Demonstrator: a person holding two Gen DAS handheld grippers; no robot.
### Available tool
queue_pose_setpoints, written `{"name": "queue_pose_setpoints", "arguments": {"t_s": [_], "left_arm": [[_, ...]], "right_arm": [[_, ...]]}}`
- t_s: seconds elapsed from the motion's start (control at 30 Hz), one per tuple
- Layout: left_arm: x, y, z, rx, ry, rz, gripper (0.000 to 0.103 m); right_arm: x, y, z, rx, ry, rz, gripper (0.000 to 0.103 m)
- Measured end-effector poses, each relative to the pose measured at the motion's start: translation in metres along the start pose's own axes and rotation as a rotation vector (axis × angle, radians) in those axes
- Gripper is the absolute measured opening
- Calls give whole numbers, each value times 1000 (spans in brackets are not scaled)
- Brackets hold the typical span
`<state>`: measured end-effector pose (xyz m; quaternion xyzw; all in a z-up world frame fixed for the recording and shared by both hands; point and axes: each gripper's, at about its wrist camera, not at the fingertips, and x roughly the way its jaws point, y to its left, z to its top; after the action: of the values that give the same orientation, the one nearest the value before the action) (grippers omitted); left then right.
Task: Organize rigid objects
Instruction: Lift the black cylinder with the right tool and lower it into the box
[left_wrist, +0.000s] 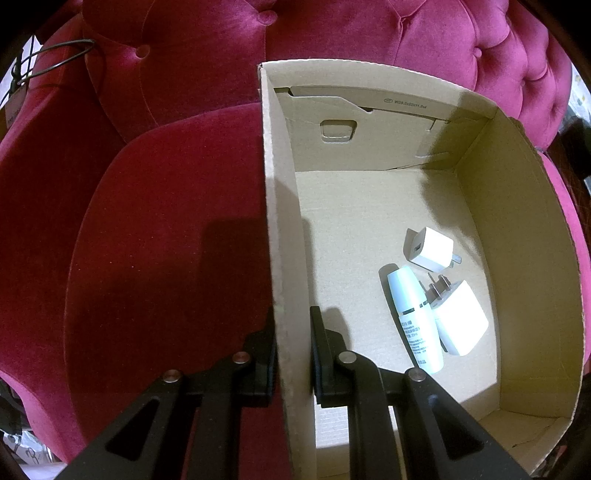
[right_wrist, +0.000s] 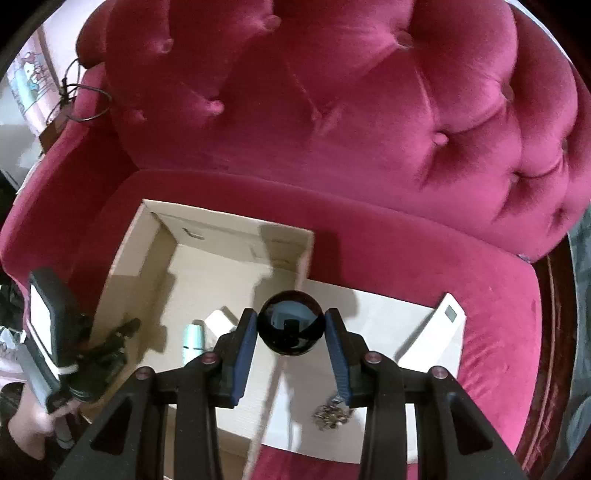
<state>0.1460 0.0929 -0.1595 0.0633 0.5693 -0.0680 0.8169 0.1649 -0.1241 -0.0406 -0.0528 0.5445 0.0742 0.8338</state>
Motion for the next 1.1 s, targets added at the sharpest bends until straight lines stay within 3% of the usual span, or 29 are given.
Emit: {"name": "queue_pose_setpoints", "arguments": {"t_s": [0.47, 1.1], "left_arm": [[0, 0, 0, 1, 0, 0, 15], [0, 0, 0, 4, 0, 3, 16]], "right_arm": [[37, 59, 3, -54, 55, 46, 40], [96, 85, -21, -8, 142, 76, 40]]}}
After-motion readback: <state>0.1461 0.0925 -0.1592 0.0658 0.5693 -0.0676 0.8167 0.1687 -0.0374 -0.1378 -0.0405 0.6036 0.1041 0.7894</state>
